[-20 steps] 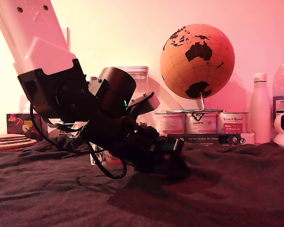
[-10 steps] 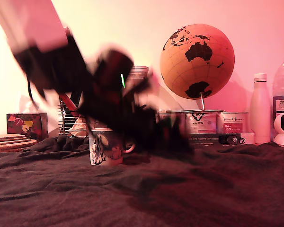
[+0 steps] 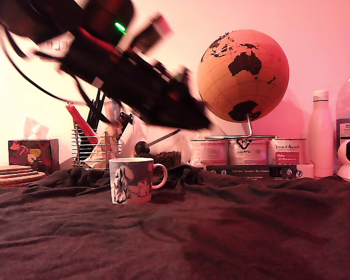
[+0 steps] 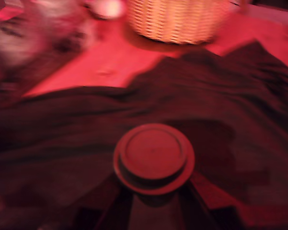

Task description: Pick up the coffee capsules on the table and drop them inside the coffee cup

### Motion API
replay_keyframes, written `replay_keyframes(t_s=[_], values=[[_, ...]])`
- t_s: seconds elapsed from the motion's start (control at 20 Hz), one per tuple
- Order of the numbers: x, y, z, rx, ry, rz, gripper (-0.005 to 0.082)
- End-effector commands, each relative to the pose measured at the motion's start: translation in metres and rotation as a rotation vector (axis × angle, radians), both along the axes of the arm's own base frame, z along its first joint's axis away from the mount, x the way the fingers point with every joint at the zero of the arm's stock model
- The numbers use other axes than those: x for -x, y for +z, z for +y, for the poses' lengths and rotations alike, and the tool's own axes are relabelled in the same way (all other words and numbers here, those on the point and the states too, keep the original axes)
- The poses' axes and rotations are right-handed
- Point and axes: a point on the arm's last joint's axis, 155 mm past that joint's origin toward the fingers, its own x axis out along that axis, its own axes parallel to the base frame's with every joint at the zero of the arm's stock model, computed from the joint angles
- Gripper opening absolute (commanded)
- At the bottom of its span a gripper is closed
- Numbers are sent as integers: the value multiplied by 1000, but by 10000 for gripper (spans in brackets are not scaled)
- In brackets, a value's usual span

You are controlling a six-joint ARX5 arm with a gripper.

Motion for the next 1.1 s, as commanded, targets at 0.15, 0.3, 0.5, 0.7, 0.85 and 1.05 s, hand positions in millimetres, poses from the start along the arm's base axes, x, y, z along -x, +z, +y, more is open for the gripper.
replay_keyframes(t_s=[0.15, 0.3, 0.5, 0.7, 0.85, 1.05], values=[[-27, 1, 45, -18, 107, 17, 109], [-44, -4, 74, -33, 182, 38, 109], [-66, -6, 107, -24, 304, 63, 108], [-75, -8, 119, -23, 383, 82, 107], [-75, -8, 119, -26, 385, 80, 107], [-76, -8, 121, -29, 393, 79, 108]])
